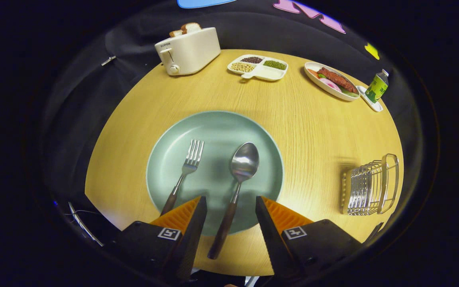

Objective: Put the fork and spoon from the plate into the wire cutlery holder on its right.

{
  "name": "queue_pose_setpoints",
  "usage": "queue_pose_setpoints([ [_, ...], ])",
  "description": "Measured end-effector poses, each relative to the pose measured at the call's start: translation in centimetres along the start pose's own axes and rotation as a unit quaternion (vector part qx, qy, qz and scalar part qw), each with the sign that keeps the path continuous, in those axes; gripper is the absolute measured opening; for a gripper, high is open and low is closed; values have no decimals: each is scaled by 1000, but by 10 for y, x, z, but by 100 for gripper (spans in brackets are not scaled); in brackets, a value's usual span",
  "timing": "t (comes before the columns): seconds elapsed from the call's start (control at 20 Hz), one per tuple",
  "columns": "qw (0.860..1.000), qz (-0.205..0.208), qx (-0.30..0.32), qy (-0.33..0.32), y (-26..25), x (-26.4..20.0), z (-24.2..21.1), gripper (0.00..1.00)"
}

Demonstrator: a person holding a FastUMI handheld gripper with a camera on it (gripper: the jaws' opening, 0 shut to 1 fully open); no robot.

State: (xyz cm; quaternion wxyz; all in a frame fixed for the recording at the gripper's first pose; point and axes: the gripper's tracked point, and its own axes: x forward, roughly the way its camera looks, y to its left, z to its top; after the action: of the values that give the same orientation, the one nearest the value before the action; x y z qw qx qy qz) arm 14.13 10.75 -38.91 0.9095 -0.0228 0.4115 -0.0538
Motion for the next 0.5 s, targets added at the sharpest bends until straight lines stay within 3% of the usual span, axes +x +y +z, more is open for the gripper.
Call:
queue_pose_setpoints([
  [0.4, 997, -28, -12, 76, 0, 19, -12, 55],
  [0.45, 997, -30, -11, 77, -3, 18, -10, 50],
  [0.5, 996, -30, -5, 81, -3, 16, -9, 34],
])
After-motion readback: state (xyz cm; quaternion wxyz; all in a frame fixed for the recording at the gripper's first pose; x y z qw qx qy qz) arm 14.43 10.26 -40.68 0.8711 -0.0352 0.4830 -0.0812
